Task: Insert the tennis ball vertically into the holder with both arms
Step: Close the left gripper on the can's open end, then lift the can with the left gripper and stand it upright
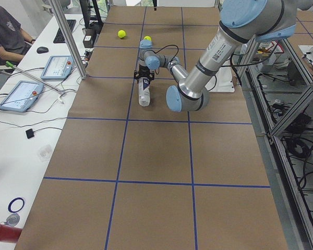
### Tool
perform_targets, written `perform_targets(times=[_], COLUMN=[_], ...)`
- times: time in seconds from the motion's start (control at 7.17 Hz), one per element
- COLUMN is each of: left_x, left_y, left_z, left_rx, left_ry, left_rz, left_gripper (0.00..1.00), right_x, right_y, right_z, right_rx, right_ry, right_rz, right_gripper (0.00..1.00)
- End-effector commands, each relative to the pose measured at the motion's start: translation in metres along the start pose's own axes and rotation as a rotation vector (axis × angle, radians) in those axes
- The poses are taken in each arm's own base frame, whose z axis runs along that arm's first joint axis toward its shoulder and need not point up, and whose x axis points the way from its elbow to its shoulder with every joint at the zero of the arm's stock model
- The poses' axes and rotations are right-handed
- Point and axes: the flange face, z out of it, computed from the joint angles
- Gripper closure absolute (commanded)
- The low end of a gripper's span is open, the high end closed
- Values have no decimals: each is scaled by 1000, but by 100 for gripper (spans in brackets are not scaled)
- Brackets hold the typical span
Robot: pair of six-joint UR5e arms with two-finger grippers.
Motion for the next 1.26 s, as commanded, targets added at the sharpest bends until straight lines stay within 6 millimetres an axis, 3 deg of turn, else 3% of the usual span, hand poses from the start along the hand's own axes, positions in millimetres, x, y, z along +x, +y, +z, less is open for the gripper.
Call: perform_targets(times=[0.0,0.14,0.56,1.12], left_x=[-1,-2,-28,-27], left_y=[-1,-2,-13,-17], left_z=[-2,-6,-104,-141], left_rx=[24,30,275,634], left_ry=[-10,-14,-131,-161], left_rz=[6,5,-107,-260], left_gripper=[13,13,13,14], right_x=[0,-1,-5,-6], right_y=[0,0,-3,-6], right_z=[0,-1,-5,-7], right_rx=[0,1,12,15], right_ry=[0,-1,6,6], right_rz=[0,-1,-12,-15], right_gripper=[1,1,1,1])
